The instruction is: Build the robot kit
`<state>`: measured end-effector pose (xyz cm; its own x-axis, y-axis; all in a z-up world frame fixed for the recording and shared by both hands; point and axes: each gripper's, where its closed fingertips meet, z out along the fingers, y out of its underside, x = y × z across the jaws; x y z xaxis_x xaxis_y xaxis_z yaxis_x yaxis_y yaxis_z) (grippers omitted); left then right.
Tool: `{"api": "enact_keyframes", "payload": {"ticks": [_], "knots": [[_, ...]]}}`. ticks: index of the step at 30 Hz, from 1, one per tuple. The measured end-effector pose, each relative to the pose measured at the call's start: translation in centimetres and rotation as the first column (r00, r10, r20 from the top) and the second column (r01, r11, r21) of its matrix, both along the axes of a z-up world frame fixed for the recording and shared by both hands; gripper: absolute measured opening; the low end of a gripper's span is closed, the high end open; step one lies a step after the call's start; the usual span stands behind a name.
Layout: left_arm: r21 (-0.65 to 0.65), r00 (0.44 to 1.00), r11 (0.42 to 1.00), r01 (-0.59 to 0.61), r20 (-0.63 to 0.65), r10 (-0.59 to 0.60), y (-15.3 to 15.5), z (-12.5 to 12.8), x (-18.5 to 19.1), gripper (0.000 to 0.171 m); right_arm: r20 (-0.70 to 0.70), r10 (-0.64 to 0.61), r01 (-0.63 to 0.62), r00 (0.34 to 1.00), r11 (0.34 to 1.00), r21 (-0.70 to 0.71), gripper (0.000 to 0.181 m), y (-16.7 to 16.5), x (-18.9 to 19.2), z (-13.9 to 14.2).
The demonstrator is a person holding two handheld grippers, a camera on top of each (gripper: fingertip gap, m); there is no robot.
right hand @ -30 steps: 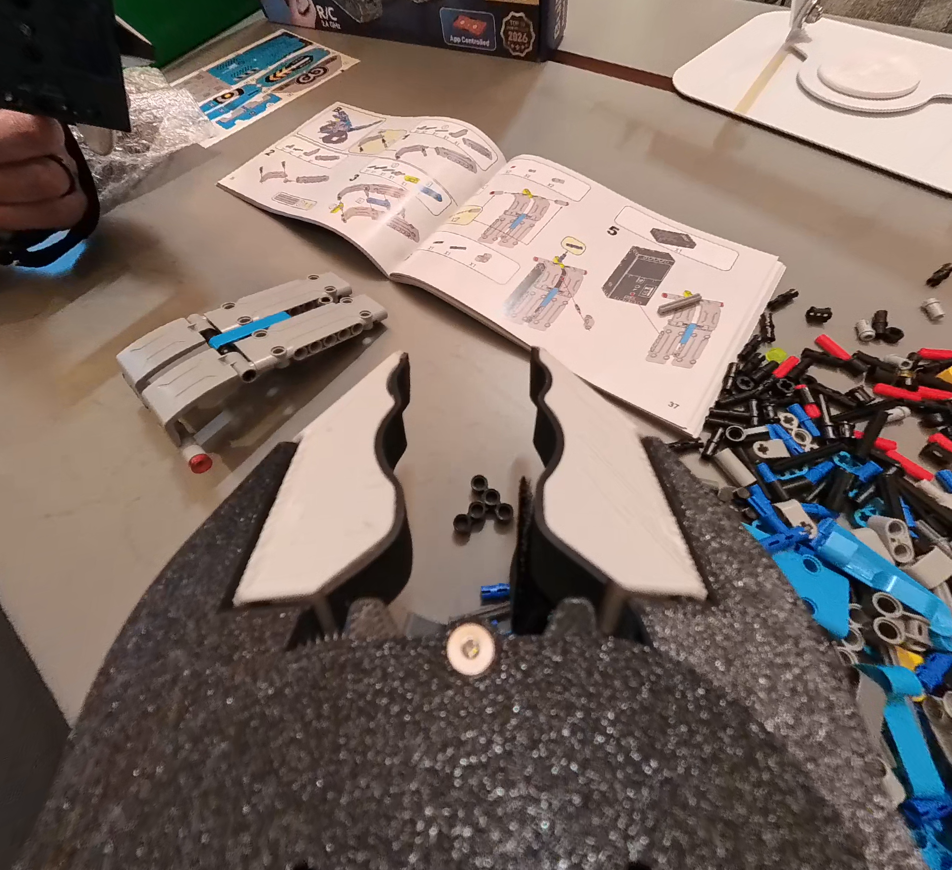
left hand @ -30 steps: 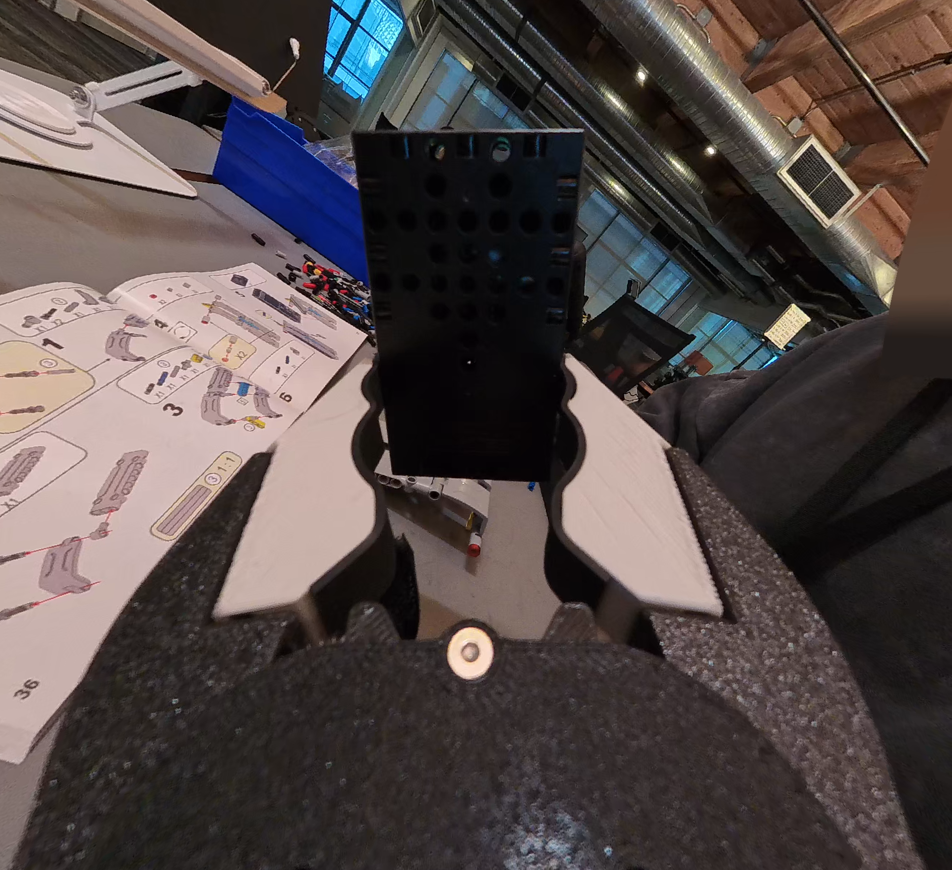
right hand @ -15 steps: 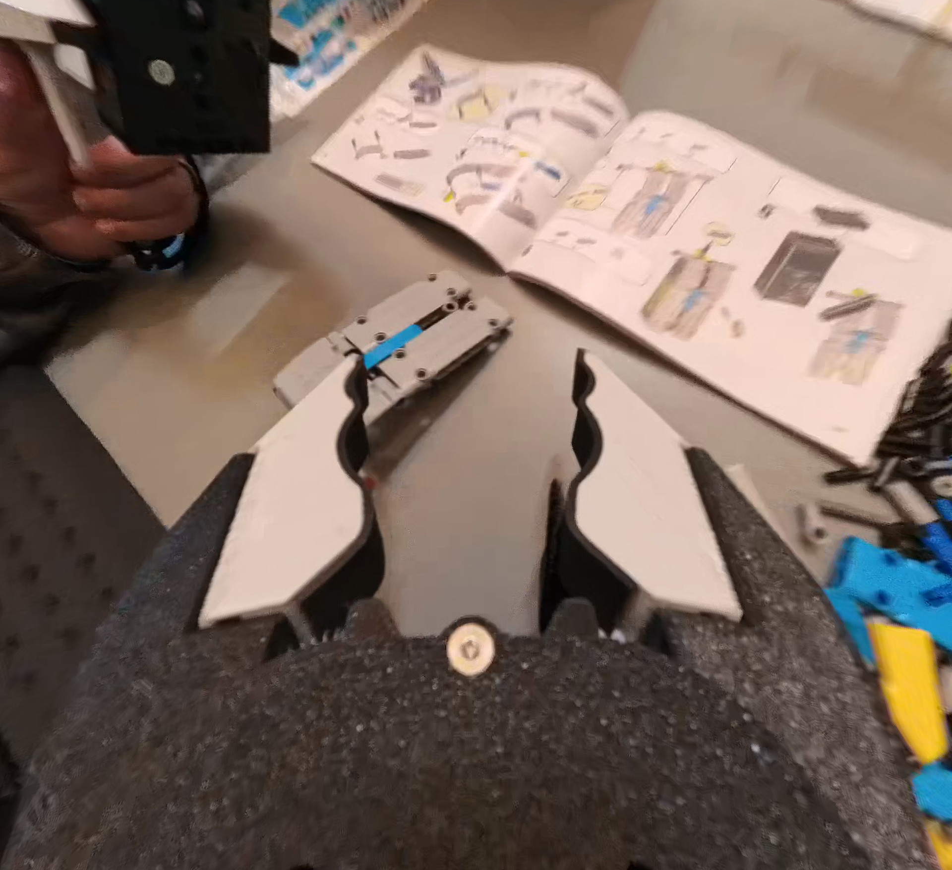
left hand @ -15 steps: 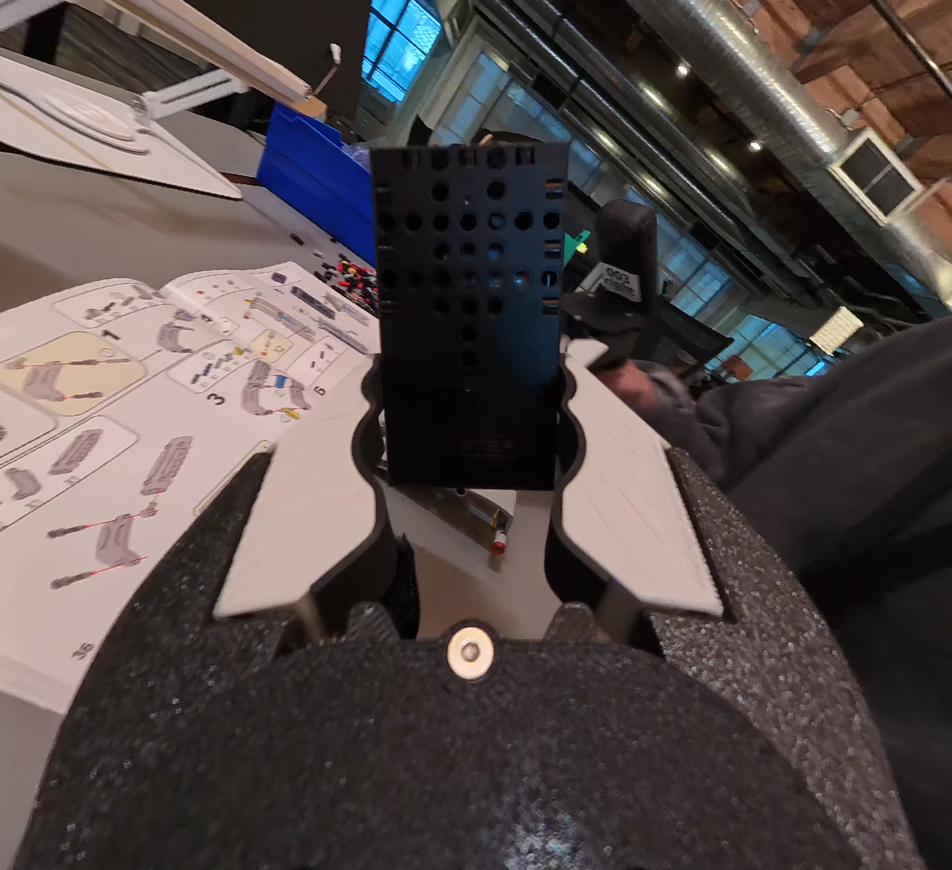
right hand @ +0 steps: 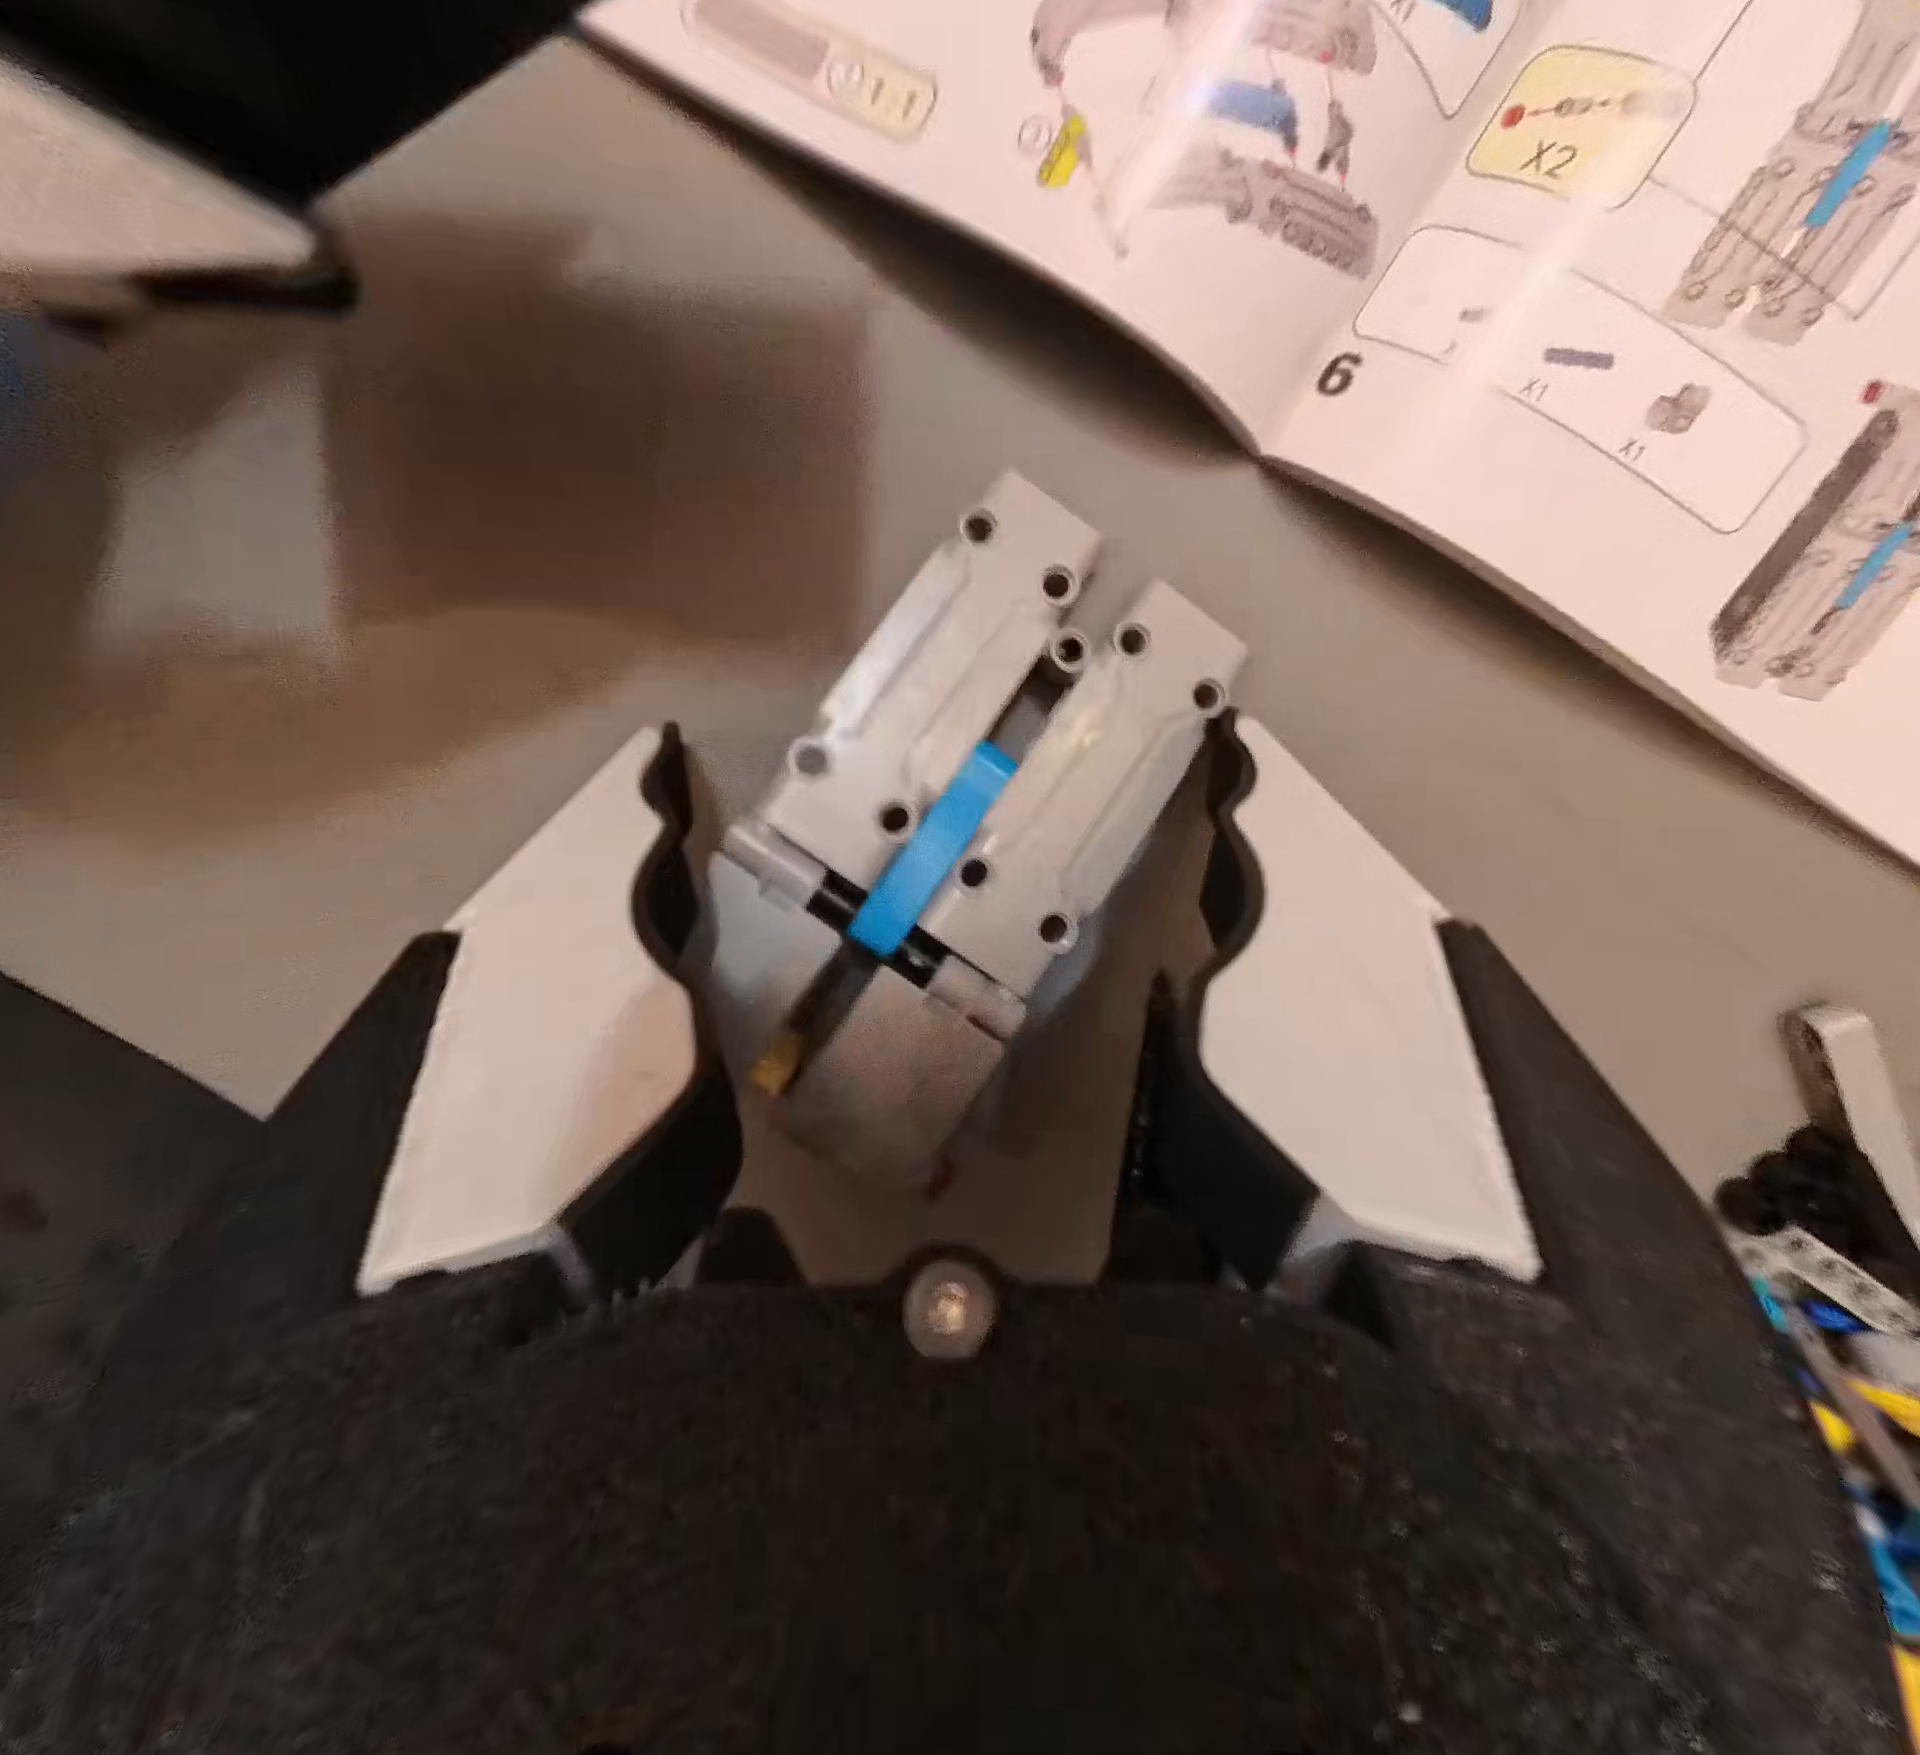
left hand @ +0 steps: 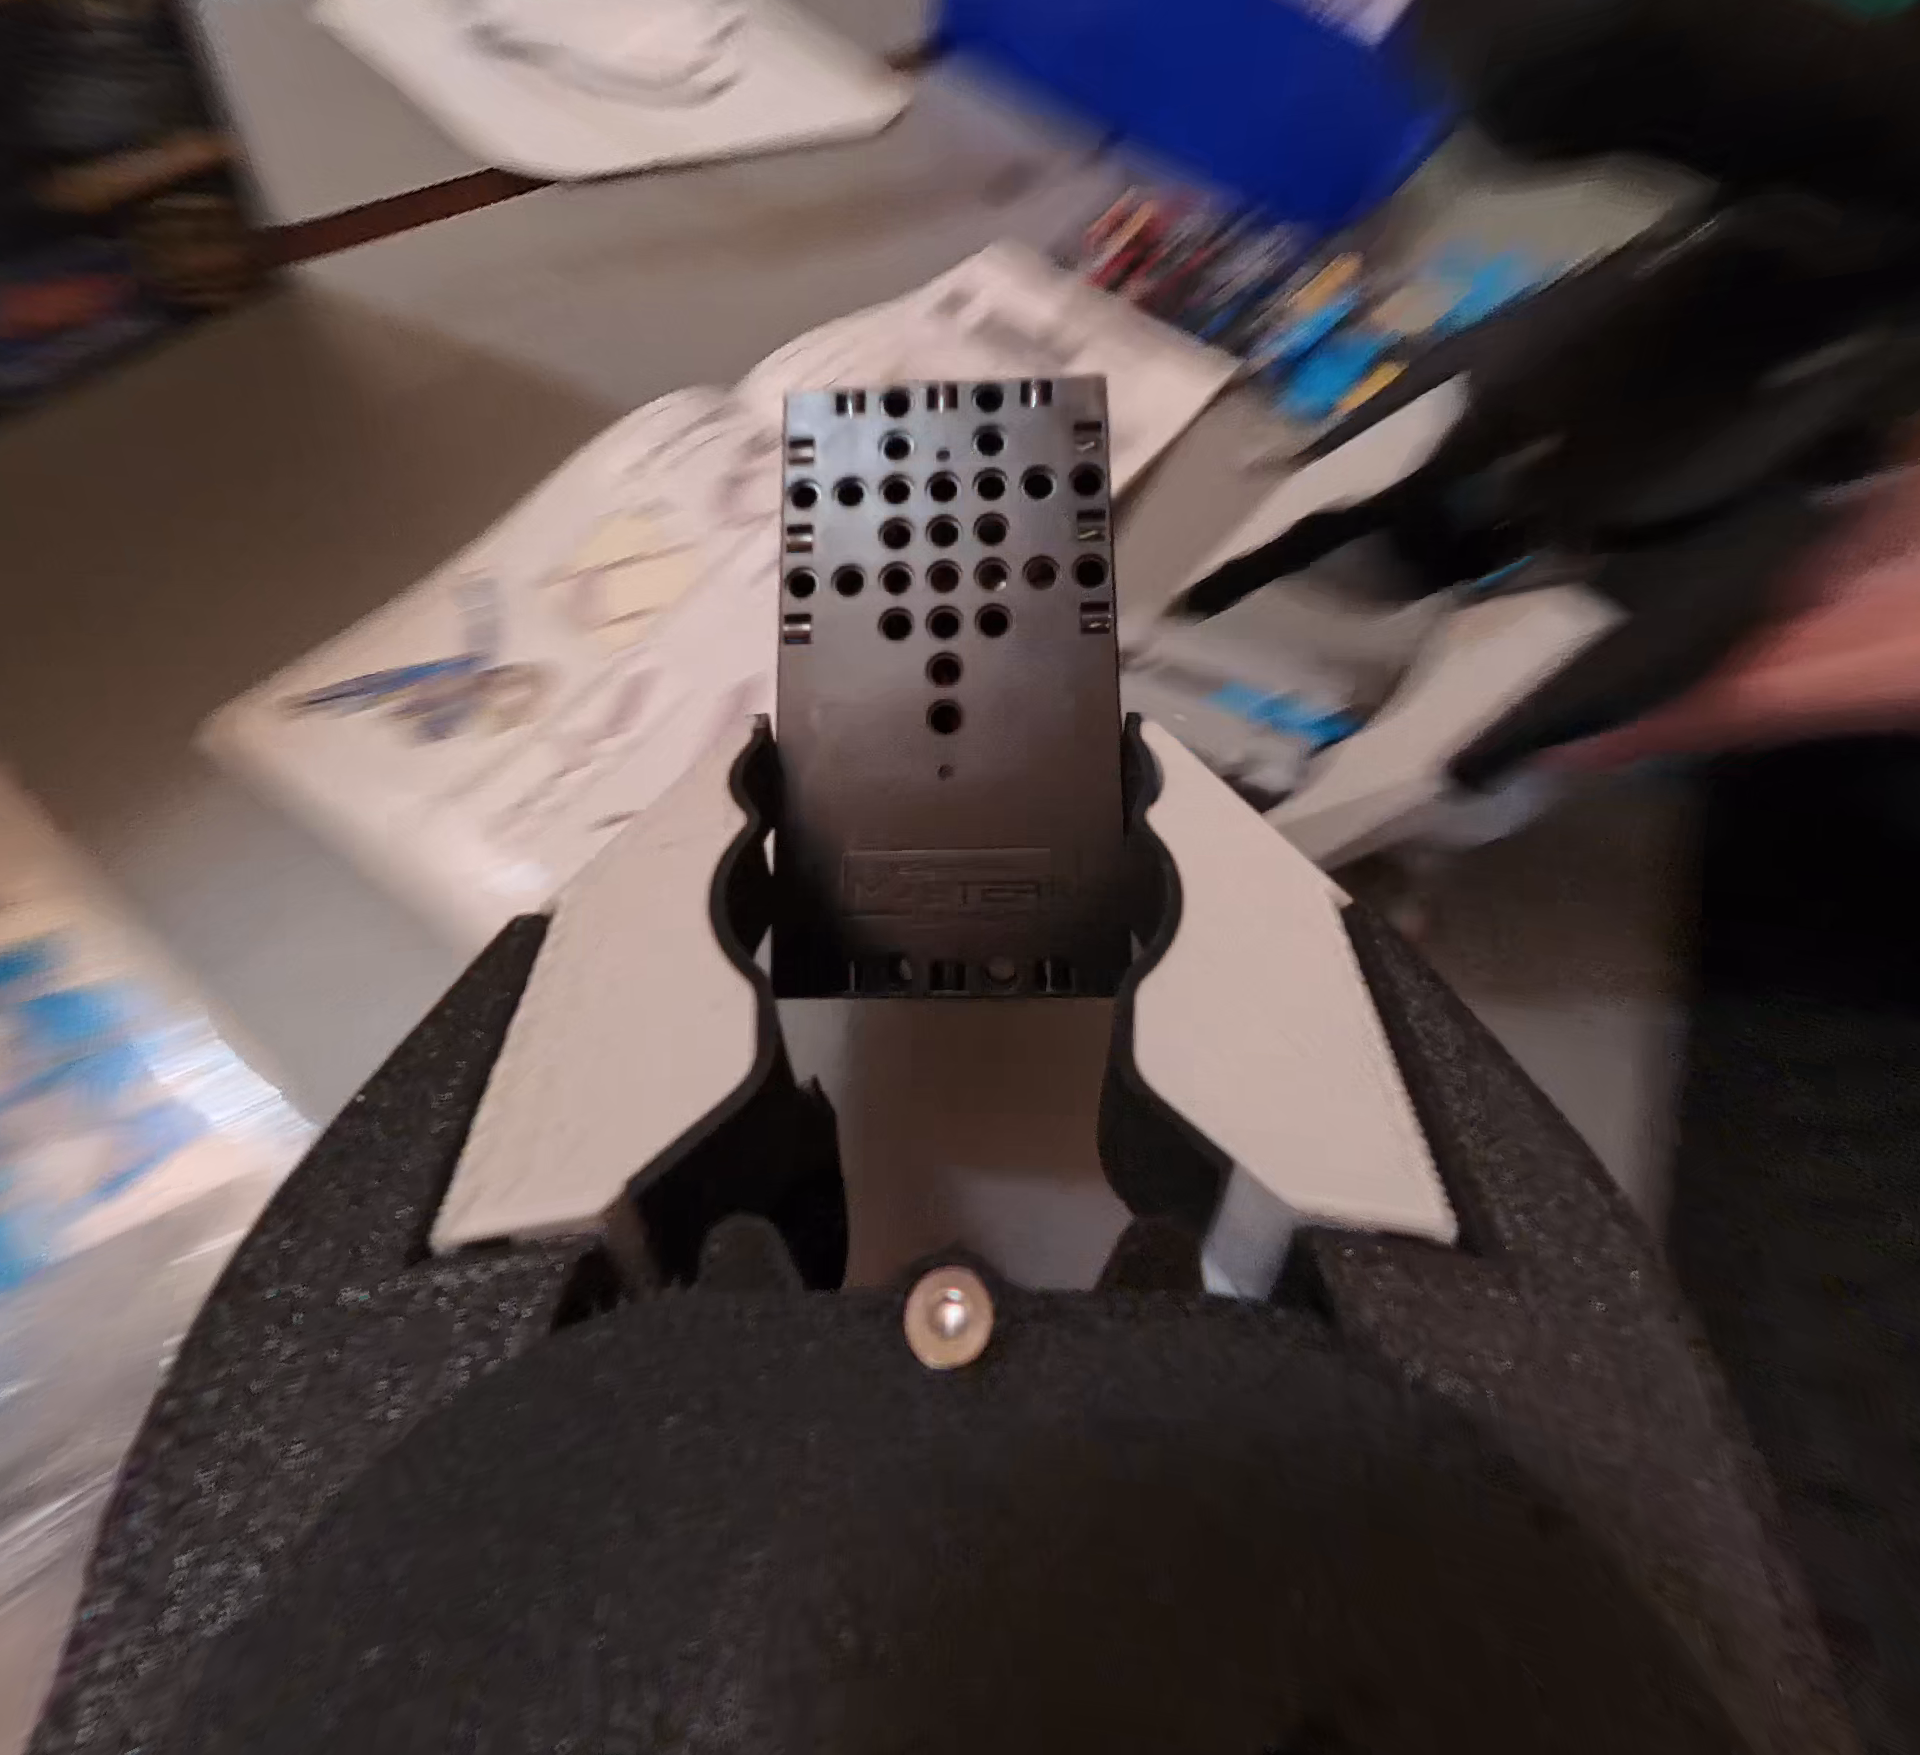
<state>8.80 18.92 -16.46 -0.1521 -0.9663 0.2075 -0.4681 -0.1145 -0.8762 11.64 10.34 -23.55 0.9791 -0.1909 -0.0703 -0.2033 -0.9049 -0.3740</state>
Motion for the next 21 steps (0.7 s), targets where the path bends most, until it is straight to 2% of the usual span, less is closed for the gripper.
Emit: {"api": "enact_keyframes", "payload": {"ticks": [2,3,7,9,11,16,20,21], "knots": [[0.131,0.998,0.991,-0.014,-0.059,0.022,0.4,-0.9,-0.4,0.065,0.023,0.029,-0.028,0.999,0.999,-0.033,0.093,-0.7,-0.4,-0.1],[0.151,0.997,0.988,-0.005,-0.075,0.016,0.2,-1.0,-0.6,0.065,0.025,0.043,-0.042,0.999,0.998,-0.044,0.092,-1.1,-0.6,-0.1],[0.14,0.992,0.989,0.04,-0.122,-0.023,-0.9,-1.8,-0.8,0.065,0.013,0.079,-0.078,0.997,0.994,-0.072,0.087,-2.8,-0.5,0.0],[0.15,0.986,0.988,0.048,-0.167,-0.022,-0.7,-2.8,-1.0,0.064,-0.014,0.068,-0.068,0.998,0.996,-0.057,0.075,-3.8,-0.2,0.3],[0.156,0.975,0.985,0.069,-0.218,-0.034,-0.9,-3.9,-1.2,0.065,-0.052,0.049,-0.05,0.997,0.998,-0.028,0.072,-5.0,0.3,1.0],[0.178,0.95,0.969,0.17,-0.29,-0.114,-2.8,-5.4,-1.8,0.065,-0.205,0.005,0.017,0.979,0.994,0.106,0.071,-7.7,1.6,3.1],[0.293,0.927,0.919,0.263,-0.341,-0.157,-4.2,-6.7,-2.2,0.065,-0.417,0.017,0.116,0.909,0.95,0.291,0.071,-8.7,2.4,6.1],[0.331,0.933,0.903,0.273,-0.321,-0.164,-4.4,-6.5,-2.2,0.065,-0.466,0.048,0.131,0.884,0.93,0.344,0.071,-8.7,2.4,7.1]]}}
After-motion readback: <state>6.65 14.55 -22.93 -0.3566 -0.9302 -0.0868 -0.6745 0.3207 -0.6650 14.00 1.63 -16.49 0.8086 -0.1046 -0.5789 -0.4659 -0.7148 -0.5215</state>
